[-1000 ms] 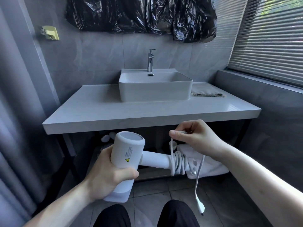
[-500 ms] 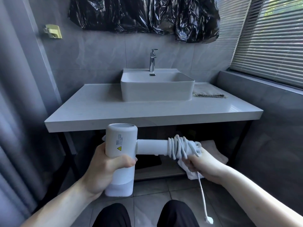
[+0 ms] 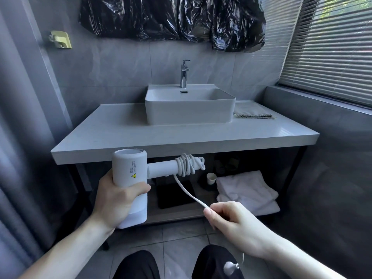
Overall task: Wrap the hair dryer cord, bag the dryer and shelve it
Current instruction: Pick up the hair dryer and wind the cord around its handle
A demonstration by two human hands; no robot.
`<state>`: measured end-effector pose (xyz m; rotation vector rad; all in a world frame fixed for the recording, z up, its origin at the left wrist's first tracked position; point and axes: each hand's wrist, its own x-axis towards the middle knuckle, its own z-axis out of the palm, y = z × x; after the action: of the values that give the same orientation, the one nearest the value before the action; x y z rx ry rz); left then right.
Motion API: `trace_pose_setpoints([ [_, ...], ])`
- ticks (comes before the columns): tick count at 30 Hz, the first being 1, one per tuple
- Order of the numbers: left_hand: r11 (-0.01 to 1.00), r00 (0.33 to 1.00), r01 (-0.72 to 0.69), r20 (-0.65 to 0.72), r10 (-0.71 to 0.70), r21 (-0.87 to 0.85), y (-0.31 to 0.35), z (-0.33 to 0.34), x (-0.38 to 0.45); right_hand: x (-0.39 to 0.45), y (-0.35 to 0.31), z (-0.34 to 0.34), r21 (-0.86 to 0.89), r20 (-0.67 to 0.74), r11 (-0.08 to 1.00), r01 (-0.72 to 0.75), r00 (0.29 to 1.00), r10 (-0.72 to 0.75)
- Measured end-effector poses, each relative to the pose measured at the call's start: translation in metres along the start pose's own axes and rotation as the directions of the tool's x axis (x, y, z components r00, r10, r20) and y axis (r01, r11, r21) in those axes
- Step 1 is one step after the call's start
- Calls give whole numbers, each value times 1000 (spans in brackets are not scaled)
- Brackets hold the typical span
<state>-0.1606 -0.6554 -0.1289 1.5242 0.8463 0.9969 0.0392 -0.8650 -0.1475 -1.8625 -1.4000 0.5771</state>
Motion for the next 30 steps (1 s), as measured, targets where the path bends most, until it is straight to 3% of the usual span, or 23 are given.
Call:
trace_pose_setpoints([
  [5, 995, 999, 12, 33, -15, 95, -10, -4, 0, -9, -16, -13, 20, -148, 995, 97, 985, -93],
  [9, 978, 987, -61, 161, 29, 198, -13, -8, -6, 0, -22, -30, 115, -251, 985, 127, 963, -95],
  [13, 974, 960, -103, 275, 45, 200, -8, -6, -16, 11, -29, -50, 20, -332, 992, 124, 937, -111],
  [19, 970, 900, -164, 429, 74, 177, -1, -5, -23, 28, -35, -62, 15, -341, 993, 120, 934, -108],
  [23, 983, 880, -141, 469, 69, 119, 6, -5, -26, 43, -25, -71, 83, -349, 996, 43, 937, -12],
  [27, 994, 872, -92, 487, 54, 53, 17, -4, -28, 52, -16, -70, 172, -274, 985, -31, 959, 78],
  [30, 999, 865, -41, 502, 25, 21, 21, -5, -31, 58, -2, -63, 265, -139, 961, -78, 983, 118],
])
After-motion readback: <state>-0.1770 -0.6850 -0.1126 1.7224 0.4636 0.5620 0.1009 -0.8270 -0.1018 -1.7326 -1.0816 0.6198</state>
